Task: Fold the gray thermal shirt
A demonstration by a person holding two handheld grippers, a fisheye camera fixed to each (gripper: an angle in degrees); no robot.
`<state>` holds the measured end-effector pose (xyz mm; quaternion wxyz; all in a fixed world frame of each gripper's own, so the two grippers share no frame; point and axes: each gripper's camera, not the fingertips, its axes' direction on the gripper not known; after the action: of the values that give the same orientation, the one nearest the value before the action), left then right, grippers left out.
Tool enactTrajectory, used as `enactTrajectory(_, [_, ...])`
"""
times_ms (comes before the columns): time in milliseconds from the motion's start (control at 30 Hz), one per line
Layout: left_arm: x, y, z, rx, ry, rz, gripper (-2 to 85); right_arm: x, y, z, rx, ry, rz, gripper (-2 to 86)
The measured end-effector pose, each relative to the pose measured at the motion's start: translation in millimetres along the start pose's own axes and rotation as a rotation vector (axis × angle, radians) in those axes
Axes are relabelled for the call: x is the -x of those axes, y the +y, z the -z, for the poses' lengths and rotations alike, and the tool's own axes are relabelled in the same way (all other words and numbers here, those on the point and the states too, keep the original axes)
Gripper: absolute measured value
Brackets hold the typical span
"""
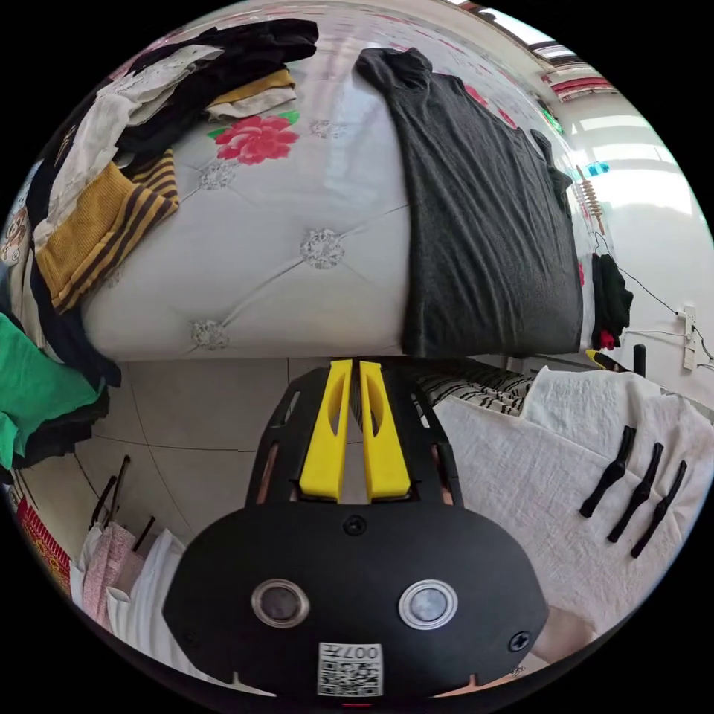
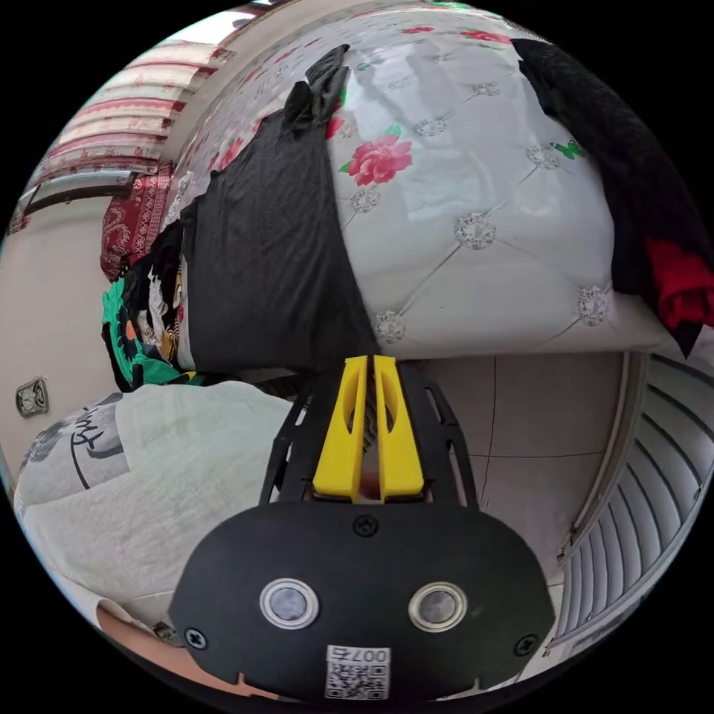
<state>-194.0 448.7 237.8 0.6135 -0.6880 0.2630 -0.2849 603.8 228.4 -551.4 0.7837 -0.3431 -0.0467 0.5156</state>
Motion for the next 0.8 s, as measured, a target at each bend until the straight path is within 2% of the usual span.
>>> enactTrajectory(200, [-14.8,-9.4,7.9,-0.060,-0.017,-0.023,-0.8,9.7,-15.7,11.7,-0.075,0.013,0.056,4.2])
enactTrajectory(400, [-61.9,-45.6,14.3,-0.117,-0.024,-0.154,-0.9,21.9,-67.6,29.4,-0.187,-0.046,0.098,5.6])
enactTrajectory(800, [-119.3,-130.1,7.2,-0.099,-0.042,-0.216,-1.0,39.3,-245.3,123.5,-0.420,0.061,0.179,6.1])
